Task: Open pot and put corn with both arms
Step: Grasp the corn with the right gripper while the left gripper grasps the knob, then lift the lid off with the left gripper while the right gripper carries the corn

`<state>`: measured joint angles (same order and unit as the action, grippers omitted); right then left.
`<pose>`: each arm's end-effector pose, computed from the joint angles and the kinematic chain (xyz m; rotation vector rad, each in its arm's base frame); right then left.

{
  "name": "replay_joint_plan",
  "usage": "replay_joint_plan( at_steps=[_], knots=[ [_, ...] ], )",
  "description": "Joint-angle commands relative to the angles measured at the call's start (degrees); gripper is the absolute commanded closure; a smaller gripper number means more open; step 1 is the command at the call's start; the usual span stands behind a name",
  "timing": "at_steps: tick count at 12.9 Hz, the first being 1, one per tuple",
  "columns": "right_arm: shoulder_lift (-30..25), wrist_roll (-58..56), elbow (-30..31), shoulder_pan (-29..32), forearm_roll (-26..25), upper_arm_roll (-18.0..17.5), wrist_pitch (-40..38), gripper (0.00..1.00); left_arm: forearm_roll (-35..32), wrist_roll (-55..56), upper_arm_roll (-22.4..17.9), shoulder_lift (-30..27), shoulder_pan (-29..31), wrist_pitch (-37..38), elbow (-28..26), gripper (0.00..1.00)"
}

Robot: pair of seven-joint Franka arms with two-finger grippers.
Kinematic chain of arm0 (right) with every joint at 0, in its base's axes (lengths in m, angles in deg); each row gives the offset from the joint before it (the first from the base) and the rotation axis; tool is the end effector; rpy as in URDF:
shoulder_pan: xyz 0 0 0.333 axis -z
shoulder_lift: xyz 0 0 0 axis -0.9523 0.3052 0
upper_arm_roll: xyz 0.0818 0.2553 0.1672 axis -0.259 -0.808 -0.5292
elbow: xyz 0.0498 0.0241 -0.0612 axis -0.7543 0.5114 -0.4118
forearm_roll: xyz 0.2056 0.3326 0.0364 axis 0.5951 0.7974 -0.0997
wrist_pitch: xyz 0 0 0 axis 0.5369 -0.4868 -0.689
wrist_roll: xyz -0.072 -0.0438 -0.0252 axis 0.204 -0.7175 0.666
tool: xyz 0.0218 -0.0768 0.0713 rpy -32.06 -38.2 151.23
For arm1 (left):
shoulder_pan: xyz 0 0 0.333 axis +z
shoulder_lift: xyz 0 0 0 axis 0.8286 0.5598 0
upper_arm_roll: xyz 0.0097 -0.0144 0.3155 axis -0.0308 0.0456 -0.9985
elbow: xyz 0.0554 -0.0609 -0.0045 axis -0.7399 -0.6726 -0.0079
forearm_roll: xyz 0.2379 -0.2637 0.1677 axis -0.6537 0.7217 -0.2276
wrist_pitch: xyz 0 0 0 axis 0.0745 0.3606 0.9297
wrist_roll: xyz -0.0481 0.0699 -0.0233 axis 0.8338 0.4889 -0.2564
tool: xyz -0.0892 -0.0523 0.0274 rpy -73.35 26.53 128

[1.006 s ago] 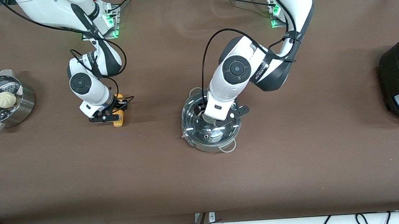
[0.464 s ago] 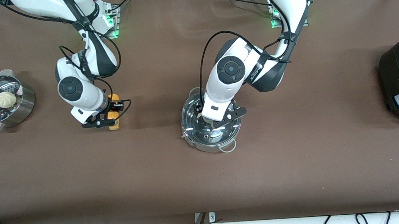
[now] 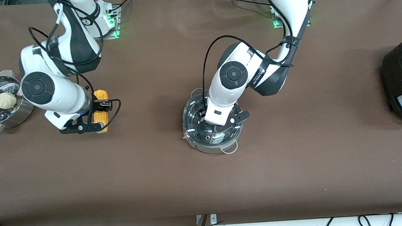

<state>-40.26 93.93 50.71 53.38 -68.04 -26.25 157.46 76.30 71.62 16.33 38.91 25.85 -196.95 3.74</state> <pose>0.6028 0.1770 0.4305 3.0615 0.0179 -0.2962 0.6059 -0.4463 0.3461 2.9214 0.6629 -0.1291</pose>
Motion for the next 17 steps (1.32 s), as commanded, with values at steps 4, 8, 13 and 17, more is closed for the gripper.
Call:
replay_joint_plan(
  at_steps=[4,8,13,17],
  knots=[
    [0.58,0.08,-14.15,-0.83,0.3,-0.58,-13.43,0.94,-1.16,0.24,-0.62,1.35,-0.39,0.3,2.74,0.59],
    [1.55,0.87,-15.76,-1.98,0.38,-0.41,-13.44,0.94,-3.69,0.24,-0.53,0.65,-0.22,1.17,2.39,1.0],
    [1.46,0.7,-15.76,-1.98,0.38,-0.41,-13.53,0.94,-3.62,-0.8,0.08,-7.59,2.49,12.32,2.92,1.0],
    [2.16,2.09,-15.76,-3.29,1.78,-0.67,-12.83,0.94,-3.62,-18.96,0.09,-15.5,10.13,22.41,1.7,1.0]
  ],
)
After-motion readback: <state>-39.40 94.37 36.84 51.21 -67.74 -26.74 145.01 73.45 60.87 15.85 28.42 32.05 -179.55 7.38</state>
